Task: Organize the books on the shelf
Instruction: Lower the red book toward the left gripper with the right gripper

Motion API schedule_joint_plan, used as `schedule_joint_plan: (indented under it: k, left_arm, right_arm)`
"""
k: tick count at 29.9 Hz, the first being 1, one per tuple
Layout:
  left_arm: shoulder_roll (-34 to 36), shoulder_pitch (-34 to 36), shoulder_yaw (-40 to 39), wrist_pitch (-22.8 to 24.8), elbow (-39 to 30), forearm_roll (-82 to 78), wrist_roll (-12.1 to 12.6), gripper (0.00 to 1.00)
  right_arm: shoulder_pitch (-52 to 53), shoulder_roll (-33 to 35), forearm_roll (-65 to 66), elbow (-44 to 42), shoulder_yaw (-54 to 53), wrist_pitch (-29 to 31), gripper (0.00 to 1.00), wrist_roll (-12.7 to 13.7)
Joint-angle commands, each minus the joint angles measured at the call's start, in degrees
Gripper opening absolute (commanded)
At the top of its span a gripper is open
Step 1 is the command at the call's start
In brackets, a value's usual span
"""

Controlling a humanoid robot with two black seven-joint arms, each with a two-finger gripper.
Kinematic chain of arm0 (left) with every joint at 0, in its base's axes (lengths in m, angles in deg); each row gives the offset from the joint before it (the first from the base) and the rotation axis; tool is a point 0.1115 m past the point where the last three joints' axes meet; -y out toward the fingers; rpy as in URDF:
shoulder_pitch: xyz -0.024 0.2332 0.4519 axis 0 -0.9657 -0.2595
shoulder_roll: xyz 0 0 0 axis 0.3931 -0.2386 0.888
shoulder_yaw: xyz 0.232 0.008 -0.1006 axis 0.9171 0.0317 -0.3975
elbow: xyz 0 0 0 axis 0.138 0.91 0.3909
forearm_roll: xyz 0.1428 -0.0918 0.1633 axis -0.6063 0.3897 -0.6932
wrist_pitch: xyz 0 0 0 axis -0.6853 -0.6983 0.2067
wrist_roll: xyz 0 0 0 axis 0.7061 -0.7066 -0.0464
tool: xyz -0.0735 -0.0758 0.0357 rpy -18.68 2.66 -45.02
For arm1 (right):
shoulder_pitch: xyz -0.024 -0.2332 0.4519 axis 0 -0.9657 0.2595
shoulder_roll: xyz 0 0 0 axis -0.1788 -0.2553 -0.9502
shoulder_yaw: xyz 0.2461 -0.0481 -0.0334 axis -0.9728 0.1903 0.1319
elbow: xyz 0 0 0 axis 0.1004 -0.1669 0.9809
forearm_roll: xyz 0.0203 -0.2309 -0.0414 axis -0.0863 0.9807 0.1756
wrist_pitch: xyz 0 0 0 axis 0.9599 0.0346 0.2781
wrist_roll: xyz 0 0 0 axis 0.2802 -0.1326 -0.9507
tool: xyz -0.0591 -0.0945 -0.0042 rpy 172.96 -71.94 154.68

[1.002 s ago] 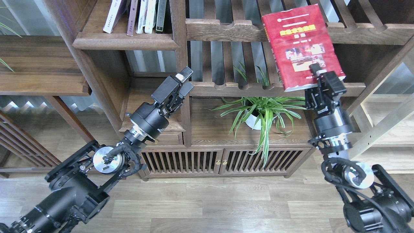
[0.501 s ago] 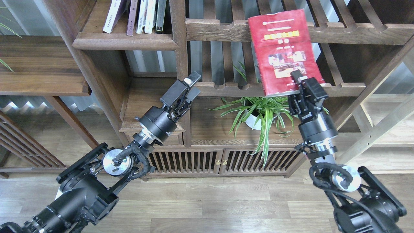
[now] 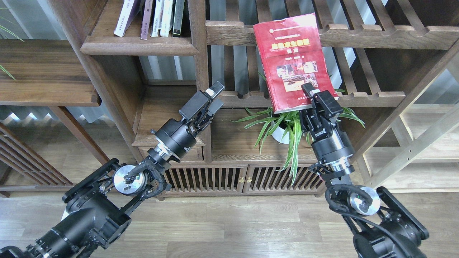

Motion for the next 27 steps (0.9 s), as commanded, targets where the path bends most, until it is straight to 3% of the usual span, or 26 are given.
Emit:
schedule_joint_plan:
  k: [1, 27]
  left_arm:
    - [0.0, 0.1, 0.1, 0.0, -0.1, 1.2, 0.0, 0.98]
    - [0.2, 0.6, -0.5, 0.0, -1.3, 3.7, 0.7, 0.98]
  right_arm:
    - [1.4, -0.4, 0.0, -0.1, 1.0, 0.0, 0.0, 0.0]
    - [3.0, -2.9, 0.3, -0.1, 8.0, 0.0, 0.0, 0.0]
